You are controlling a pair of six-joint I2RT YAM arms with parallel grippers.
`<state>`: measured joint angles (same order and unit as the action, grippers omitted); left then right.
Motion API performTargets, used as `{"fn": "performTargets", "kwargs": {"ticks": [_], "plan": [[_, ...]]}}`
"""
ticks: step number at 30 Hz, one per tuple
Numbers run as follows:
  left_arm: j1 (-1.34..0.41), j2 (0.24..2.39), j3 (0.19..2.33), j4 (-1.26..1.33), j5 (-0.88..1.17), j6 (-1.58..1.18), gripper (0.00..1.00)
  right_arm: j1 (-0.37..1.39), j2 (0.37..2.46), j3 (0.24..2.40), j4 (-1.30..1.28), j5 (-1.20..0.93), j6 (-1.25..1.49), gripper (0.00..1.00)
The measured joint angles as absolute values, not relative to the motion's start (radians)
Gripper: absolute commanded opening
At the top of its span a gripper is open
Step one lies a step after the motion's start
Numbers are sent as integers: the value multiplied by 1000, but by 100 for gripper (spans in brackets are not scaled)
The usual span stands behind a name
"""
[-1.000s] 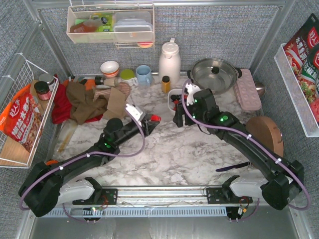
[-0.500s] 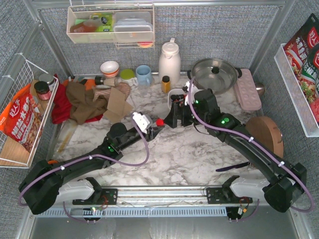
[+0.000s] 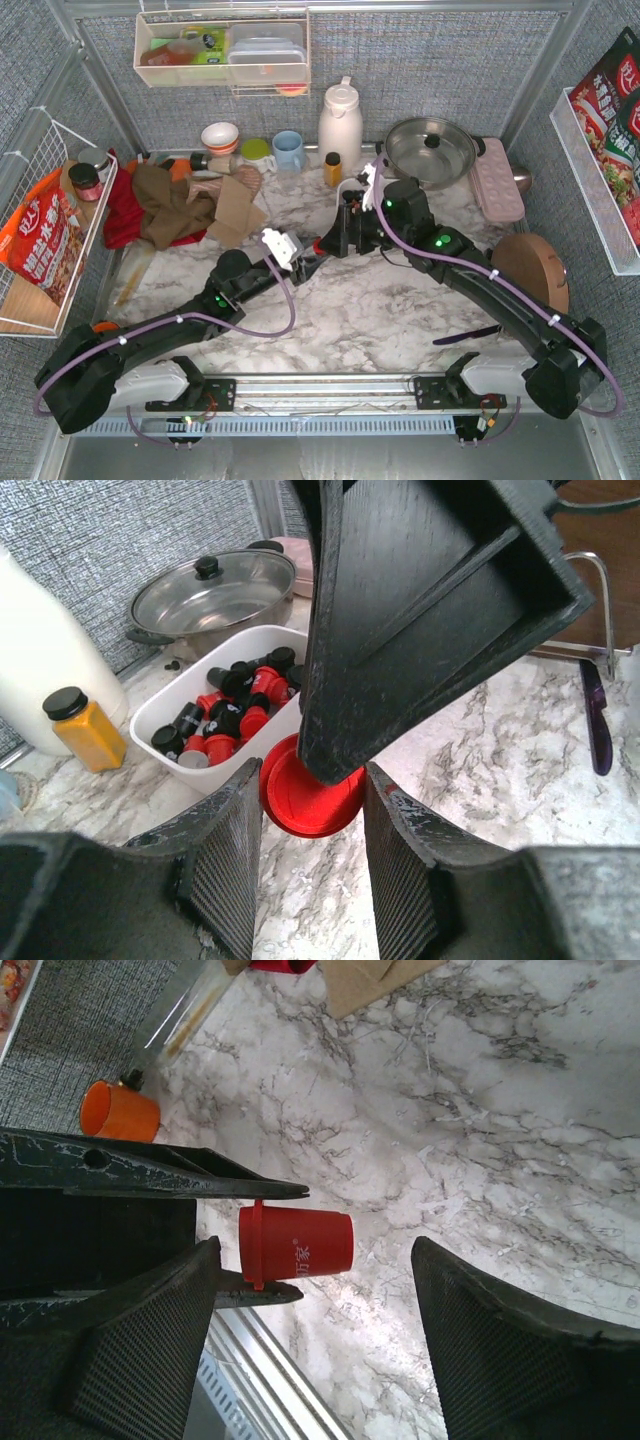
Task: Mix the coffee capsules in the storage basket
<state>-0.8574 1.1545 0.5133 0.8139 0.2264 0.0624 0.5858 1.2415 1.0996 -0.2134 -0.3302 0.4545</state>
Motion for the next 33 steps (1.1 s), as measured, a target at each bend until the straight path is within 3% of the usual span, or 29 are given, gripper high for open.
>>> {"fn": "performTargets", "kwargs": {"ticks": [22, 30, 33], "plan": [[-861, 1146, 504, 816, 235, 52, 41, 601, 1279, 1083, -150, -391, 521, 56], [-861, 1147, 499, 819, 229, 49, 52, 601, 1279, 1077, -148, -381, 527, 48], [-861, 1151, 499, 822, 225, 49, 64, 601, 1279, 1075, -147, -375, 531, 47]]}}
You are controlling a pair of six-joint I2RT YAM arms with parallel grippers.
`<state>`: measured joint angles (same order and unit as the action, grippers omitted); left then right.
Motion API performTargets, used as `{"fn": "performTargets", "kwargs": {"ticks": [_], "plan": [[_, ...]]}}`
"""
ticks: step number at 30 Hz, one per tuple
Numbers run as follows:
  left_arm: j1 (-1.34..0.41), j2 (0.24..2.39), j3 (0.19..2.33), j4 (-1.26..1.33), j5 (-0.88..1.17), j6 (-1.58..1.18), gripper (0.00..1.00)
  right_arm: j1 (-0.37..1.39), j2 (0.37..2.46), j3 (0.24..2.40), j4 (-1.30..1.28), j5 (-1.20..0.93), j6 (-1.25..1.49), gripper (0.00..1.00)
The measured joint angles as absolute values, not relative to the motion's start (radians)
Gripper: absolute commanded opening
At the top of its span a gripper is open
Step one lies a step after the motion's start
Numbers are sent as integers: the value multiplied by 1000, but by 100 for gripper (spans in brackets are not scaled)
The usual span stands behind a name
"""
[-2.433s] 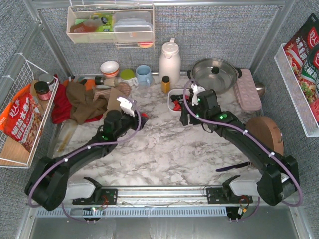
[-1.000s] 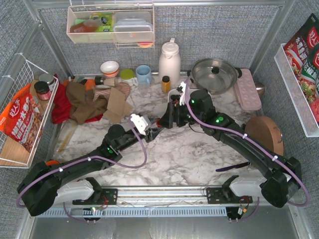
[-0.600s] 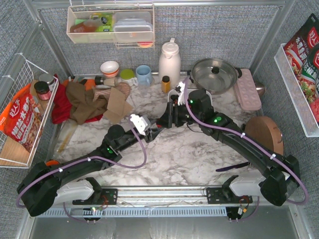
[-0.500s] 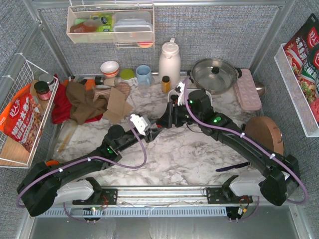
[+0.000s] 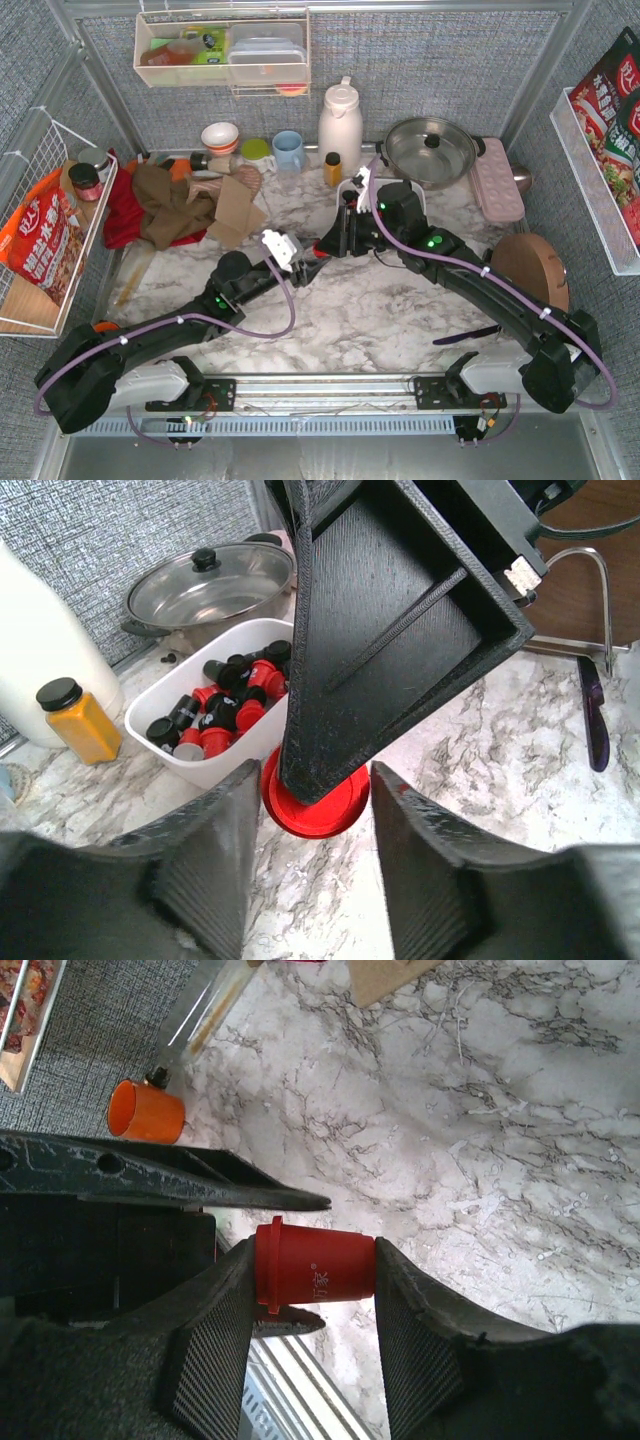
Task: Mix the coffee capsules in the storage basket
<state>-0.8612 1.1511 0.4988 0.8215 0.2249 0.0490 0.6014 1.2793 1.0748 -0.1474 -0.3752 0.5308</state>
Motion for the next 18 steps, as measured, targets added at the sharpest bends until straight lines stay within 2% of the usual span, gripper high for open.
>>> {"fn": "performTargets", "kwargs": {"ticks": [1, 2, 3, 12, 18], "plan": [[-861, 1153, 499, 821, 222, 49, 76, 601, 1279, 1072, -147, -371, 537, 47], [-861, 1156, 499, 821, 218, 49, 95, 601, 1279, 1070, -147, -370, 538, 47], [-861, 1158, 499, 820, 217, 50, 99, 601, 1279, 1068, -147, -369, 538, 47], [-861, 1106, 431, 817, 199, 34, 99, 601, 1274, 1080, -194, -257, 476, 47], [-861, 958, 334, 729, 71, -54, 99, 581, 1288, 1084, -213, -7, 322, 47]]}}
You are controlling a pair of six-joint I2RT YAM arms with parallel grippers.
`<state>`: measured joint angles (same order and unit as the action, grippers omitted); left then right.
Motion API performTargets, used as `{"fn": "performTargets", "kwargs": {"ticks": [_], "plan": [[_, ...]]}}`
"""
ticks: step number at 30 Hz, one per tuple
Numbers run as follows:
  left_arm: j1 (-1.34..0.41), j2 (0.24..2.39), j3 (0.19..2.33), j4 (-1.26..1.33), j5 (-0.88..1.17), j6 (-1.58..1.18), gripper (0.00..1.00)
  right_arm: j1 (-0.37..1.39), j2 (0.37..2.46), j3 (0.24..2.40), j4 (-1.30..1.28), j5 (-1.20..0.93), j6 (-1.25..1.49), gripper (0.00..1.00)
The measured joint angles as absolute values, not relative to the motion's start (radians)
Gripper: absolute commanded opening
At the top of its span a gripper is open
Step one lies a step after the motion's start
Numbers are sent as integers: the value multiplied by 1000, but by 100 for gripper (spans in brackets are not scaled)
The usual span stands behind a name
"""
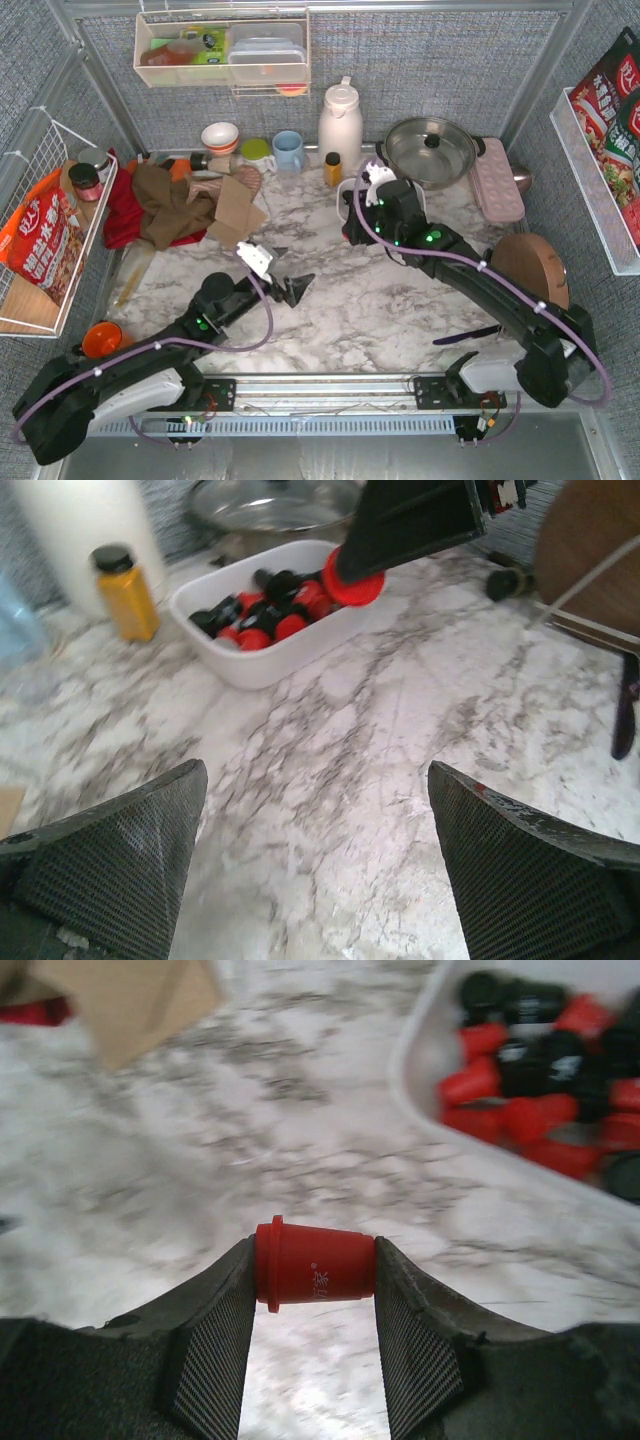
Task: Mix the coffee capsules in the storage basket
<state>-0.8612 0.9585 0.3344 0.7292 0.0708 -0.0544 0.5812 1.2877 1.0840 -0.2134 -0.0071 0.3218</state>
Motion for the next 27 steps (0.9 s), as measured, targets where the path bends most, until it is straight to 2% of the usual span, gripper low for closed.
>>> {"fn": "performTargets", "kwargs": {"ticks": [6, 16, 27], "plan": [[-861, 767, 286, 539, -148, -201, 99, 474, 1480, 1163, -186, 178, 205, 47], [-861, 410, 231, 263, -289, -296, 99, 306, 1860, 1425, -210, 260, 170, 47], [-861, 196, 121, 215, -346, -315, 99, 268, 1900, 1420, -280, 310, 233, 48]]}}
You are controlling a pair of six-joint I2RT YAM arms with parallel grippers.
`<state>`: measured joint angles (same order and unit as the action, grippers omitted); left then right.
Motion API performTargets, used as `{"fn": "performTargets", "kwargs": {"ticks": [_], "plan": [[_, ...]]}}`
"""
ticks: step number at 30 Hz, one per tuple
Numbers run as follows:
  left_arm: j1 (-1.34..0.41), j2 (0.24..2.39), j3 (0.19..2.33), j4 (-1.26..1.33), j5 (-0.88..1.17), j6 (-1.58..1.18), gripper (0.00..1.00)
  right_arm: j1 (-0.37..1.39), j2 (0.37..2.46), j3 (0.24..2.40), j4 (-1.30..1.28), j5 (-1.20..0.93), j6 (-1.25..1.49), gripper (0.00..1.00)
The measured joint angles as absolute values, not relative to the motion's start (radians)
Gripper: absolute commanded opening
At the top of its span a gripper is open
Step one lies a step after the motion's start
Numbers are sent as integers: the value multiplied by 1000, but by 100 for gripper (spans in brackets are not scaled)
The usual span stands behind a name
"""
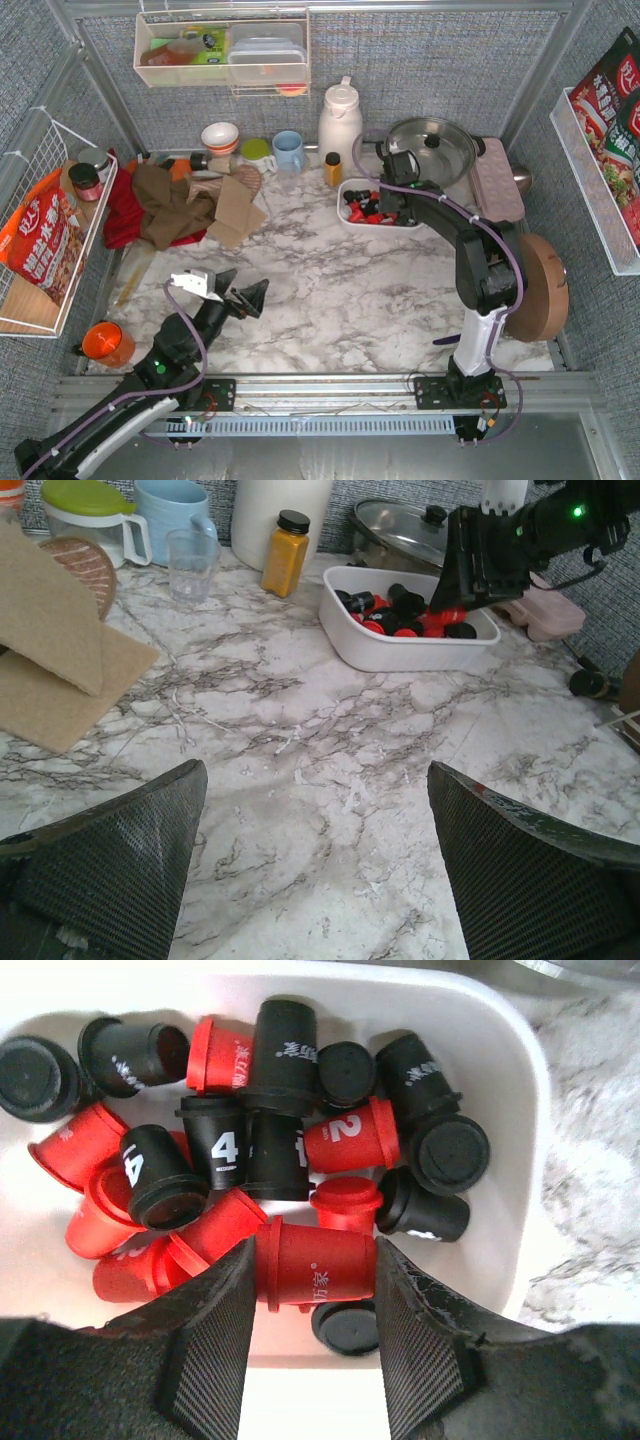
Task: Mix the coffee capsules in the storage basket
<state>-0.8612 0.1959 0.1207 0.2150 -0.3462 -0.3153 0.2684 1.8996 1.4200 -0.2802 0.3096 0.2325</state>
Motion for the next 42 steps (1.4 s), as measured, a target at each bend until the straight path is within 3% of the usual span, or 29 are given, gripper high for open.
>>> {"fn": "performTargets", "kwargs": {"ticks": [7, 12, 15, 27, 42], "plan": [[-861, 215, 119, 230, -363, -313, 99, 264, 1926, 1360, -237, 228, 314, 49], [-861, 234, 121, 230, -364, -313, 99, 264, 1972, 1362, -136, 123, 360, 68], [-861, 234, 124, 229, -366, -311, 99, 263, 1985, 1371, -155, 96, 374, 73], [-861, 241, 121, 237, -367, -311, 99, 265, 1754, 1237, -186, 109, 381, 76], [-861, 285, 148, 226, -399, -353, 99, 274, 1324, 946, -239, 113, 355, 74]]}}
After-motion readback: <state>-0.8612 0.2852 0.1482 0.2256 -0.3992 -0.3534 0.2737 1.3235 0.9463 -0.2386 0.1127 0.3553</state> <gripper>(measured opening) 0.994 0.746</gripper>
